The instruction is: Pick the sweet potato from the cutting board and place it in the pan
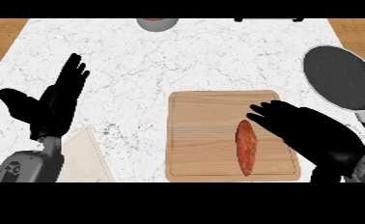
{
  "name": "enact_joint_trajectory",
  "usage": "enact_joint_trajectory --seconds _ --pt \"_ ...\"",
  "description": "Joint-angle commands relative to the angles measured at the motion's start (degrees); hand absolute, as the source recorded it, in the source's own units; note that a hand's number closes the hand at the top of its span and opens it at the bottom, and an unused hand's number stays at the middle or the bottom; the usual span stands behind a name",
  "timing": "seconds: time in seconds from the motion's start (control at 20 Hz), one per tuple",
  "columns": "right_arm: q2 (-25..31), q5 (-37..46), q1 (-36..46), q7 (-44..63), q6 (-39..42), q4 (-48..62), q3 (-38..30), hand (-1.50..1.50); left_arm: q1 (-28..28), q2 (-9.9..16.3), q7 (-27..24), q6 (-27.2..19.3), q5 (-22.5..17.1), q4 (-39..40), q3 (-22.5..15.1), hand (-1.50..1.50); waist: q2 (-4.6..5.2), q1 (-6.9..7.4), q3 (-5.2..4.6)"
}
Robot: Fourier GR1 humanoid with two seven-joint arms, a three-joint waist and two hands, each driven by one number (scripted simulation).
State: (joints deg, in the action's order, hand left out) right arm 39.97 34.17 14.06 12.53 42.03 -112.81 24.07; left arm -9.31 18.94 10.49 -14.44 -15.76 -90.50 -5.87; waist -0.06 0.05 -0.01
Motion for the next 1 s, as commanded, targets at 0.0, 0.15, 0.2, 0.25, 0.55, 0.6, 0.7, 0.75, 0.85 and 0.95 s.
enact_joint_trajectory --seconds 0.0,0.15,0.2,0.25,0.55,0.6,0.7,0.75,0.85,0.95 --pt "-7.0 5.6 0.4 3.2 -1.4 1.0 3.3 -1.50 3.3 -0.3 -2.4 3.7 -0.8 1.2 1.6 0.00 0.06 0.23 0.00" --pt "-9.9 5.9 -0.6 4.0 2.1 -1.7 2.2 -1.50 2.1 -0.2 -1.0 4.7 -0.2 0.2 4.0 0.00 0.04 0.07 0.01" --pt "-13.5 6.8 2.9 6.4 2.5 1.7 4.3 -1.50 -1.7 -1.4 -2.5 4.6 0.9 4.6 3.2 0.00 0.12 0.07 -0.01" --pt "-13.4 6.1 -0.6 8.2 4.5 -4.1 3.9 -1.50 0.1 0.3 1.7 4.7 0.6 0.4 4.2 0.00 0.01 -0.02 0.00" --pt "-14.5 11.7 1.7 5.8 6.1 1.8 1.2 -1.50 -0.7 -3.2 -0.3 5.5 2.3 3.1 5.1 0.00 0.06 0.01 0.01" --pt "-14.9 14.6 0.5 4.9 2.8 5.2 4.1 -1.50 2.9 -2.9 -0.7 6.0 2.0 -0.2 4.8 0.00 0.05 0.22 0.02" --pt "-16.3 14.7 2.8 4.9 5.2 6.1 1.8 -1.50 -0.5 -4.5 1.3 4.0 4.2 0.6 4.2 0.00 0.06 0.12 0.02" --pt "-17.6 16.1 2.4 6.2 5.2 7.0 3.5 -1.50 1.2 -4.4 1.4 4.3 4.4 -1.5 3.9 0.00 0.04 0.19 0.02" --pt "-16.8 18.3 -0.5 3.1 0.4 8.6 4.0 -1.50 1.8 -2.2 5.5 5.0 3.7 -5.2 5.7 0.00 0.02 0.24 0.03" --pt "-19.5 17.4 0.9 3.0 4.4 7.7 2.3 -1.50 -0.5 -3.3 1.4 7.9 3.4 1.0 7.4 0.00 0.06 0.04 0.01"
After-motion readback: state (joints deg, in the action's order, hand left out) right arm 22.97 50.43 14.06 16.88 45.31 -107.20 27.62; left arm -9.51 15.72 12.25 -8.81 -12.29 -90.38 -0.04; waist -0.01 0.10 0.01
